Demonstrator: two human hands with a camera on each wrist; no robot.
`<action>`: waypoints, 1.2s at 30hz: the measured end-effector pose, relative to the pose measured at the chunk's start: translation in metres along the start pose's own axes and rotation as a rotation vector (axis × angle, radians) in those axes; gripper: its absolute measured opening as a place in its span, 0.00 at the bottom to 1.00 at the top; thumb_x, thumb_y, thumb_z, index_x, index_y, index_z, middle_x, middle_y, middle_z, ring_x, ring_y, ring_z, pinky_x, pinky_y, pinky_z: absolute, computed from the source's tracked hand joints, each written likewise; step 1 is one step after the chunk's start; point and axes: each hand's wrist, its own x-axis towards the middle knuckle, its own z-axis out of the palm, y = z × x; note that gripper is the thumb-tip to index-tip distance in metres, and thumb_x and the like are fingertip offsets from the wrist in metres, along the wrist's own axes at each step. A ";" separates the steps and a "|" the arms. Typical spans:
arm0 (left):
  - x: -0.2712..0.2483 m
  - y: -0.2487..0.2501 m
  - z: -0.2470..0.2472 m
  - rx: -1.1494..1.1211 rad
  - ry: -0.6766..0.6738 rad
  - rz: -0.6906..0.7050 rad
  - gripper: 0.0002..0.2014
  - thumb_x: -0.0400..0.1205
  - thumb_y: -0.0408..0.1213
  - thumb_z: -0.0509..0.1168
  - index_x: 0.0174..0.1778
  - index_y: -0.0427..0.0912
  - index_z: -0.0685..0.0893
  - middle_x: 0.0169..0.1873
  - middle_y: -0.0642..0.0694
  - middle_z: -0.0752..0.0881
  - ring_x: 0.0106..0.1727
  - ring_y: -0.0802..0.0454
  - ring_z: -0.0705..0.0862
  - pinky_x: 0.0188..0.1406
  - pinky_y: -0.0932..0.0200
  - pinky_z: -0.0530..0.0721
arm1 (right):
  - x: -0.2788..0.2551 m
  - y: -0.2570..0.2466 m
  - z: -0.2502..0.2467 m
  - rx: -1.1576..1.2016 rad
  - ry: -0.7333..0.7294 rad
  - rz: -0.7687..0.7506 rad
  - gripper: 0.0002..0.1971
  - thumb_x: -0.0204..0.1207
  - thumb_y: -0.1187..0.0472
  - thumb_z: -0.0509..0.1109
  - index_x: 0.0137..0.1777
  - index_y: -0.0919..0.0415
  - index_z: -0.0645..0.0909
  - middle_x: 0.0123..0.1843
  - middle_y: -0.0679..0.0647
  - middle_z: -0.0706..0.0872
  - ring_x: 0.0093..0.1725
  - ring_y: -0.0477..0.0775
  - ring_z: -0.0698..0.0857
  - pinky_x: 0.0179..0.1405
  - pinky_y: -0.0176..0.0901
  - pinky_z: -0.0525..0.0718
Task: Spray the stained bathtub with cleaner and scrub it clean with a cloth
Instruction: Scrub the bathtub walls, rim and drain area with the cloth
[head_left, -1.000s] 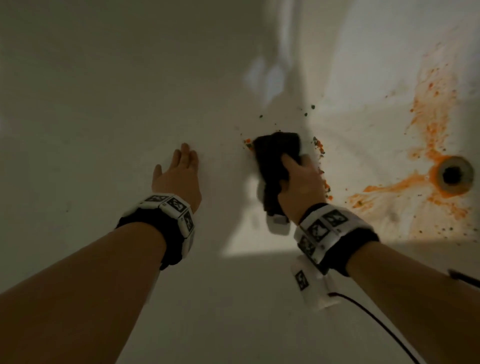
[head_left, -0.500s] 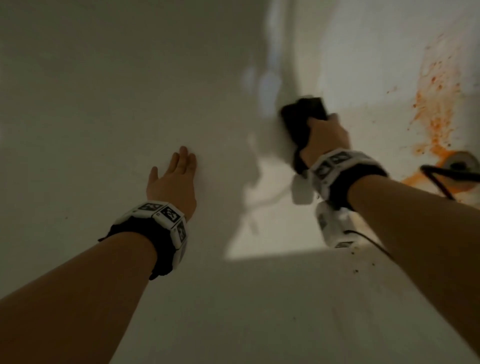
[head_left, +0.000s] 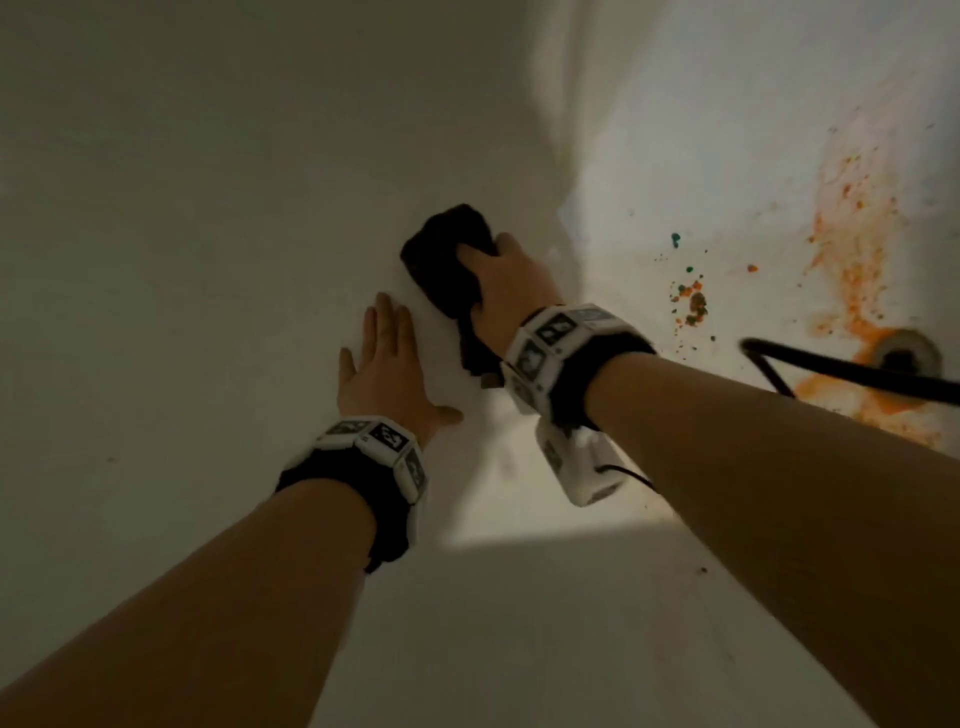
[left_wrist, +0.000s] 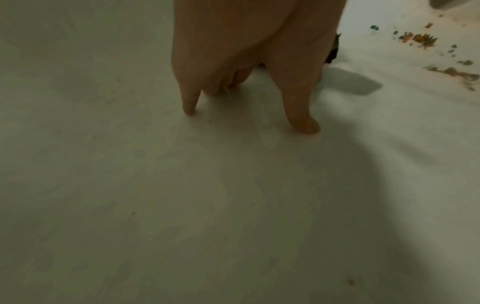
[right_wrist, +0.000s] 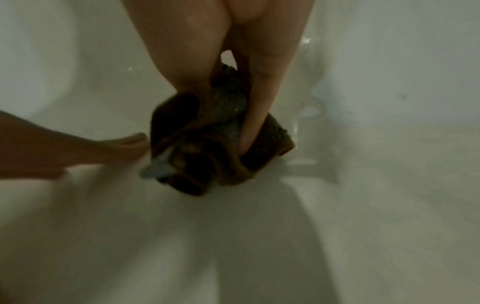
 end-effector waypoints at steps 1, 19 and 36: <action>0.001 0.000 0.004 0.002 0.003 -0.005 0.60 0.71 0.58 0.71 0.81 0.42 0.31 0.80 0.47 0.29 0.83 0.50 0.33 0.82 0.44 0.47 | 0.009 -0.004 0.000 -0.031 -0.007 -0.014 0.27 0.80 0.60 0.61 0.79 0.56 0.62 0.70 0.64 0.69 0.65 0.65 0.76 0.63 0.45 0.73; -0.017 0.030 -0.049 0.299 0.164 0.096 0.43 0.85 0.48 0.57 0.80 0.37 0.30 0.80 0.42 0.29 0.83 0.48 0.35 0.82 0.48 0.43 | -0.041 0.099 -0.119 -0.257 0.521 -0.061 0.27 0.71 0.71 0.67 0.72 0.61 0.73 0.54 0.68 0.76 0.45 0.69 0.78 0.35 0.48 0.75; -0.082 0.137 -0.297 0.401 1.090 0.671 0.43 0.65 0.27 0.73 0.78 0.31 0.65 0.79 0.35 0.64 0.79 0.41 0.65 0.76 0.41 0.67 | -0.073 0.034 -0.376 -0.294 1.013 -0.108 0.18 0.73 0.69 0.68 0.63 0.63 0.74 0.54 0.65 0.77 0.47 0.66 0.78 0.33 0.47 0.75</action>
